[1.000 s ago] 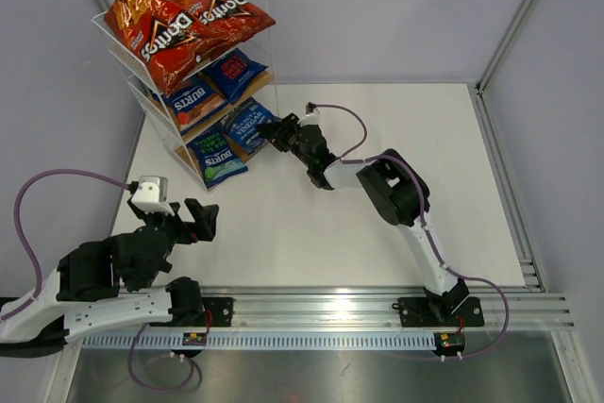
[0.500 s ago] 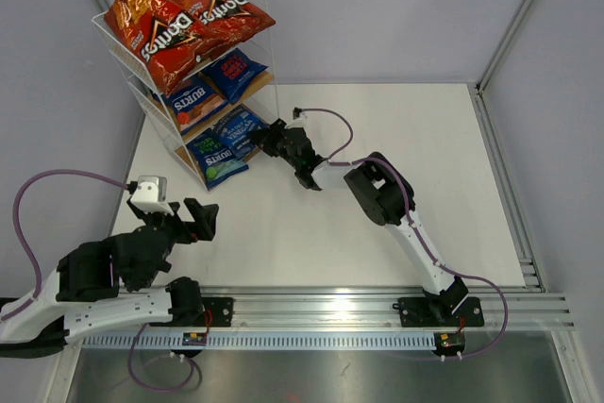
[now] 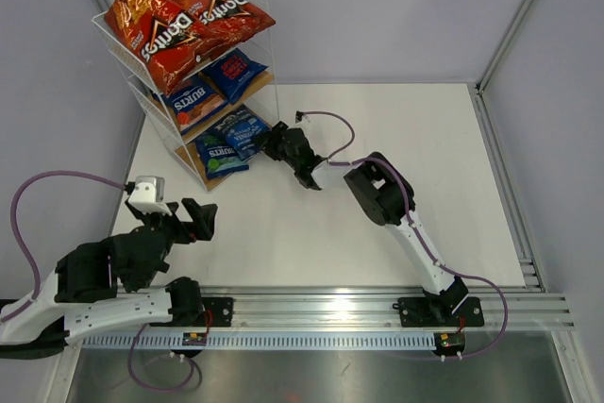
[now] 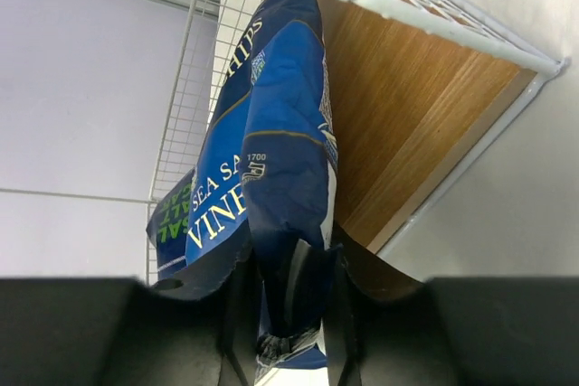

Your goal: Place and organize the chips bags onto the shelf

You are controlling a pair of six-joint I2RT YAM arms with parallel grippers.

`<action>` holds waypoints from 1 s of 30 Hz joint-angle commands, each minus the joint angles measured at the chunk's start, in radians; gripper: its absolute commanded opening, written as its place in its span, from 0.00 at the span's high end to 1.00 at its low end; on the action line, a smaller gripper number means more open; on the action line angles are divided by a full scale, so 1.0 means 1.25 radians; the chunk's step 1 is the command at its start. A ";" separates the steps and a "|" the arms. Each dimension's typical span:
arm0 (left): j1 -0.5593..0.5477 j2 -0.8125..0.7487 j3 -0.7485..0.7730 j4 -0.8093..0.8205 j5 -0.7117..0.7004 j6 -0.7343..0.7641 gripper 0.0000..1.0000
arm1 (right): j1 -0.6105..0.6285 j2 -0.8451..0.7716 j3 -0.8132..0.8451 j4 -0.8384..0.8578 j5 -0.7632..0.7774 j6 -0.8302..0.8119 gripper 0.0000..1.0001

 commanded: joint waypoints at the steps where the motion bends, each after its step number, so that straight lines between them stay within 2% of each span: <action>1: 0.004 -0.007 -0.005 0.031 -0.010 0.011 0.01 | 0.008 -0.017 0.061 -0.043 0.027 0.005 0.56; 4: 0.004 -0.005 -0.004 0.029 -0.010 0.011 0.01 | 0.013 -0.018 0.090 -0.091 0.022 -0.003 0.51; 10: 0.006 -0.005 -0.005 0.029 -0.010 0.011 0.01 | 0.020 -0.017 0.179 -0.278 0.023 -0.011 0.41; 15: 0.006 -0.005 -0.004 0.032 -0.007 0.014 0.01 | 0.029 -0.046 0.185 -0.393 0.040 -0.033 0.32; 22: 0.006 -0.005 -0.007 0.032 -0.004 0.014 0.01 | 0.029 -0.048 0.240 -0.590 0.068 -0.080 0.26; 28: 0.008 0.002 -0.007 0.033 -0.006 0.017 0.01 | 0.027 -0.098 0.213 -0.599 0.056 -0.133 0.21; 30: 0.009 0.012 -0.007 0.031 -0.012 0.012 0.01 | 0.024 -0.122 0.160 -0.555 0.037 -0.146 0.15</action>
